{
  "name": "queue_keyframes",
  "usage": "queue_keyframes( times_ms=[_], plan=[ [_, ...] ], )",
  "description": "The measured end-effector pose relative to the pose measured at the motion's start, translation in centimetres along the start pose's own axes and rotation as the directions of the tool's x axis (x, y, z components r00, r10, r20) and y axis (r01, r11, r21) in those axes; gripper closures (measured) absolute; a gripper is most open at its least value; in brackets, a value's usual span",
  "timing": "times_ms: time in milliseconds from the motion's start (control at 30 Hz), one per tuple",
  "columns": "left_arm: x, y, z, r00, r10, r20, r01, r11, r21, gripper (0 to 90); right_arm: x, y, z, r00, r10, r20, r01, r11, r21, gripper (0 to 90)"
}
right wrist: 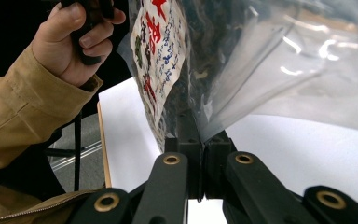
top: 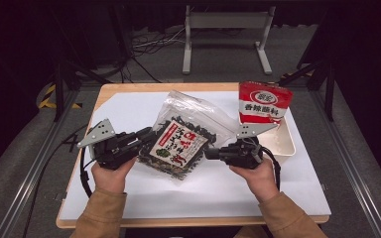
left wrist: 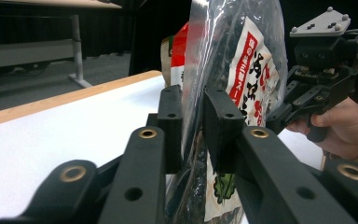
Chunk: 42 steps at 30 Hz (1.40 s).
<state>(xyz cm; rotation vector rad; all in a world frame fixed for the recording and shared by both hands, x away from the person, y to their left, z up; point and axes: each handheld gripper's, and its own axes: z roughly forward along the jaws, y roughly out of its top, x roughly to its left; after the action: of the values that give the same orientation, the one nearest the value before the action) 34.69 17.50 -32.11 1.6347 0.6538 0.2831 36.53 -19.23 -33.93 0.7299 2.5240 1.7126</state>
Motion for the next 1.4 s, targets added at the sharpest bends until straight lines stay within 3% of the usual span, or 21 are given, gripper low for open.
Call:
queue_keyframes(
  times_ms=[233,467,833,933,1233,1400],
  plan=[
    [0.0,0.1,-0.3,0.9996,0.011,0.024,-0.011,0.9999,-0.011,64.7,0.2,0.6,-0.9,0.9993,-0.019,0.032,0.019,0.9996,0.02,89.0],
    [-0.1,0.1,-0.5,0.9988,0.048,-0.006,-0.048,0.9988,0.01,57.0,0.3,1.7,-2.9,0.9938,-0.048,0.1,0.041,0.9965,0.073,88.9],
    [0.8,-0.3,-0.9,0.9984,0.041,-0.039,-0.039,0.9988,0.028,45.1,-0.3,3.2,-7.3,0.9651,-0.077,0.25,0.041,0.9885,0.145,88.8],
    [1.1,-0.5,-0.9,0.9974,0.046,-0.055,-0.044,0.9982,0.041,43.8,-0.3,3.5,-8.0,0.9605,-0.081,0.266,0.04,0.987,0.156,88.8],
    [2.5,-1.4,-1.0,0.9945,0.032,-0.1,-0.024,0.9971,0.073,38.7,0.0,4.7,-10.4,0.936,-0.103,0.337,0.041,0.9815,0.187,88.7],
    [3.1,-1.7,-1.1,0.9915,0.049,-0.121,-0.038,0.9949,0.093,36.6,0.1,5.3,-11.5,0.928,-0.11,0.356,0.042,0.9802,0.194,88.7]
  ],
)
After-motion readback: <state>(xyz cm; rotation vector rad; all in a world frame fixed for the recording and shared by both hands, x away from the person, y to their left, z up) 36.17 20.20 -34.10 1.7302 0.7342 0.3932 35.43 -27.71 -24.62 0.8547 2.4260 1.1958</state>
